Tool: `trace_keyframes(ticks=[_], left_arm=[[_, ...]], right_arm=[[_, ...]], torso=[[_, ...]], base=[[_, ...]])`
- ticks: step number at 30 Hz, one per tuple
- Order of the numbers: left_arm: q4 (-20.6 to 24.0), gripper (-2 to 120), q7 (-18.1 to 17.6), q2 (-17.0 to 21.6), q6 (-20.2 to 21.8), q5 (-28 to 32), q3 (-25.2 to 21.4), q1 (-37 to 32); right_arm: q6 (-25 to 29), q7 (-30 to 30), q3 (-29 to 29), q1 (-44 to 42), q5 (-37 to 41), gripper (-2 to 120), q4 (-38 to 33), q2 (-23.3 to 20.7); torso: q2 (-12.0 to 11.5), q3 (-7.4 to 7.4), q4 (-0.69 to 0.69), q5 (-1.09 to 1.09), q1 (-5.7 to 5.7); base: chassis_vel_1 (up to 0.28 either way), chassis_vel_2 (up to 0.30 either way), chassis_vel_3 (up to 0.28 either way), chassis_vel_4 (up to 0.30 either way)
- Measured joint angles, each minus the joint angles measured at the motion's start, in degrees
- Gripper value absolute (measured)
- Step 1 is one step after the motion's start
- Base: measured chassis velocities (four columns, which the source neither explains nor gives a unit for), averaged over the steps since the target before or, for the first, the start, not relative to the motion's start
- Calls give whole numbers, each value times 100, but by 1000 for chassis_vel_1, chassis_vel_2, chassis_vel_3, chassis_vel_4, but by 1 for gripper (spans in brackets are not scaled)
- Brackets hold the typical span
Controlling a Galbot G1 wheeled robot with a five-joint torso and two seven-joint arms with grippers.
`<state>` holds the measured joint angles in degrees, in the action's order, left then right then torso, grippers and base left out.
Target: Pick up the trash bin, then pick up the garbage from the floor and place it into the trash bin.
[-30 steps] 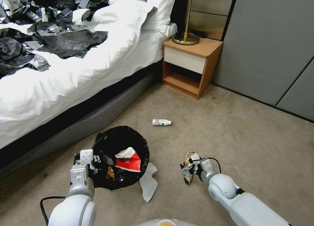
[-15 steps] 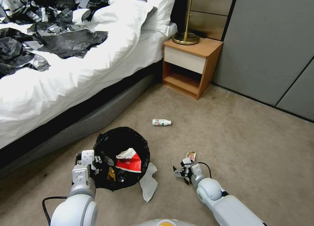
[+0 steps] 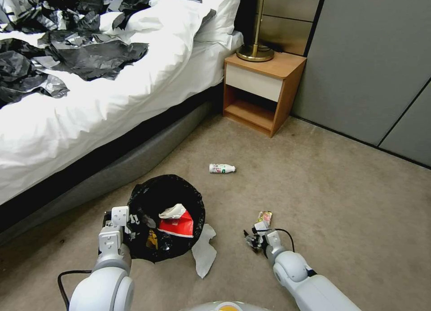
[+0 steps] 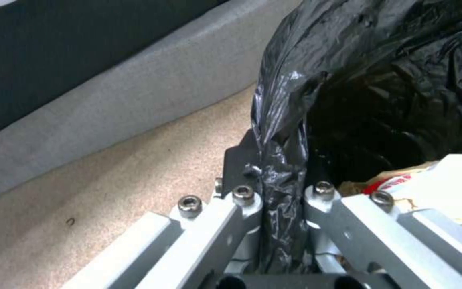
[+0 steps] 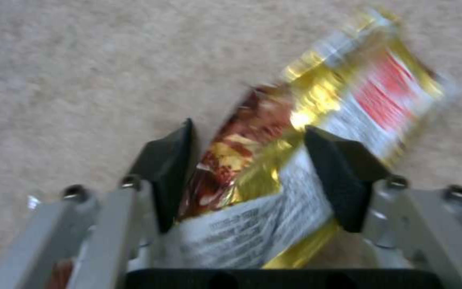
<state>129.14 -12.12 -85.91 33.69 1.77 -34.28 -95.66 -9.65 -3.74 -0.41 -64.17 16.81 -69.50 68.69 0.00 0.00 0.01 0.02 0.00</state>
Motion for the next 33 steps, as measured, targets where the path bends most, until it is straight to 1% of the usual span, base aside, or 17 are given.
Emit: trace_keyframes(ticks=[1, 2, 3, 5, 6, 7, 8, 9, 11, 12, 13, 15, 23, 27, 29, 31, 33], left_arm=[[-1, 1, 0, 1, -1, 0, 3, -1], [-1, 1, 0, 1, -2, 0, 12, -3], [-1, 1, 0, 1, -2, 0, 12, -3], [-1, 1, 0, 2, -4, 0, 22, -7], [-1, 1, 0, 2, -4, 0, 22, -7], [-1, 1, 0, 5, -7, 0, 22, -8], [-1, 1, 0, 5, -7, 0, 22, -8], [-1, 1, 0, 6, -9, 0, 22, -9], [-1, 1, 0, 9, -11, 1, 22, -19], [1, 1, 0, 11, -15, 2, 18, -26], [1, 1, 0, 11, -15, 2, 18, -26], [5, 1, 0, 12, -19, 4, 13, -34], [9, 1, 0, 15, -21, 12, 22, -15], [7, 1, -1, 28, -21, 19, 23, -6], [-5, 1, -1, 41, -20, 25, 24, 4], [-13, 1, -2, 45, -20, 26, 24, 6], [-34, 1, -3, 55, -19, 25, 38, 7]], right_arm=[[32, 8, 45, -34, -29, 48, 1, -26], [77, 18, 111, -79, -57, 42, 6, -55], [77, 18, 111, -79, -57, 42, 6, -55], [132, 41, 174, -134, -91, 33, 16, -90], [132, 41, 174, -134, -91, 33, 16, -90], [159, 56, 209, -155, -117, 26, 32, -107], [159, 56, 209, -155, -117, 26, 32, -107], [190, 65, 246, -165, -144, 22, 59, -112], [232, 79, 258, -163, -176, 13, 96, -99], [256, 79, 268, -151, -198, 8, 130, -94], [256, 79, 268, -151, -198, 8, 130, -94], [297, 79, 268, -128, -231, 0, 159, -84], [430, 53, 214, -23, -264, 0, 184, -52], [599, 0, 207, -9, -294, 0, 24, -68], [887, -28, 200, -35, -304, 0, -367, -111], [1013, -20, 196, -47, -305, 0, -496, -127], [1467, 117, 184, -89, -301, 0, -970, -194]], torso=[[0, 0, 0, 0, 0], [0, 0, -1, -1, 0], [0, 0, -1, -1, 0], [0, 0, 0, 0, 0], [0, 0, 0, 0, 0], [0, 0, 0, 1, 0], [0, 0, 0, 1, 0], [0, 0, -1, -4, 0], [0, 0, -1, 2, 0], [0, 0, -1, -1, 0], [0, 0, -1, -1, 0], [0, 0, -2, -4, 0], [0, 0, -2, -3, 0], [0, 0, -2, -2, 0], [0, 0, -2, -2, 0], [0, 0, -1, -2, 0], [0, 0, -1, -2, 0]], base=[[0, 0, 0, 0], [0, 0, 0, 0], [0, 0, 0, 0], [0, 0, 0, 0], [0, 0, 0, 0], [0, 0, 0, 0], [0, 0, 0, 0], [0, 0, 0, 0], [0, 0, 0, 0], [0, 0, 0, 0], [0, 0, 0, 0], [0, 0, 0, 0], [0, 0, 0, 0], [0, 0, 0, 0], [0, 0, 0, 0], [0, 0, 0, 0], [0, 0, 0, 0]])
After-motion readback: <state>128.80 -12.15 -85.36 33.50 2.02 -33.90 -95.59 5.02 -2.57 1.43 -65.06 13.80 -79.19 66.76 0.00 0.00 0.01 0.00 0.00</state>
